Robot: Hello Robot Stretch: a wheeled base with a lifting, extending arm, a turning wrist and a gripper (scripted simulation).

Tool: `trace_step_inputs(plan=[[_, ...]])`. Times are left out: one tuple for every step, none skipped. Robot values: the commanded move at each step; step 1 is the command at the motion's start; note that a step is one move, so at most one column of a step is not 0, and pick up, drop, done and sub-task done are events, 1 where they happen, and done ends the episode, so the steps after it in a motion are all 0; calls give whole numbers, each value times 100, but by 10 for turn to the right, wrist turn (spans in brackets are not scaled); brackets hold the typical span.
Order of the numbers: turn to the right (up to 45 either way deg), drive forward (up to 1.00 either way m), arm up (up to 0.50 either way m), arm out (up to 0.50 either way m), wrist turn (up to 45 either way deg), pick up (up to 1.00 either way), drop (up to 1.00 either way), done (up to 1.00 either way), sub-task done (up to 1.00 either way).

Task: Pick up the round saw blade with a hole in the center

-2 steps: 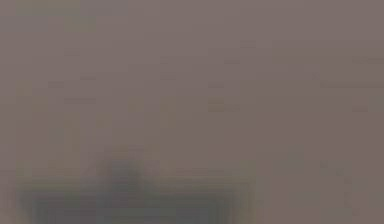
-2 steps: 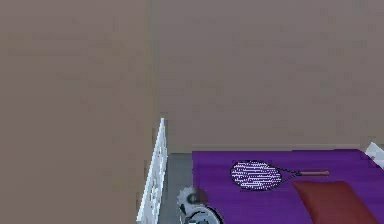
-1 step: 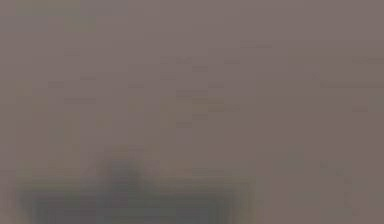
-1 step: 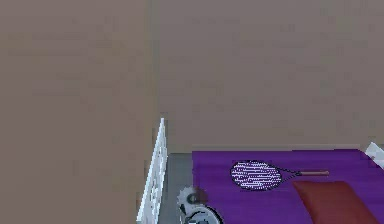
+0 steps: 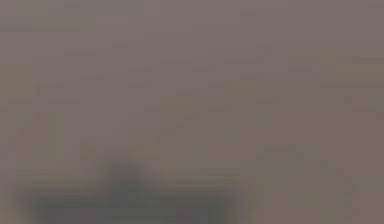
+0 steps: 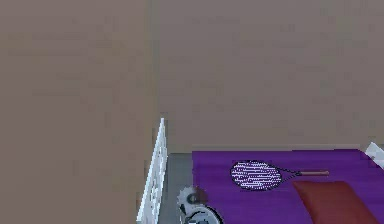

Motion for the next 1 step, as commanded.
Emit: trace_step_inputs(plan=[[0,0,0,0,0,0,0,100,0]])
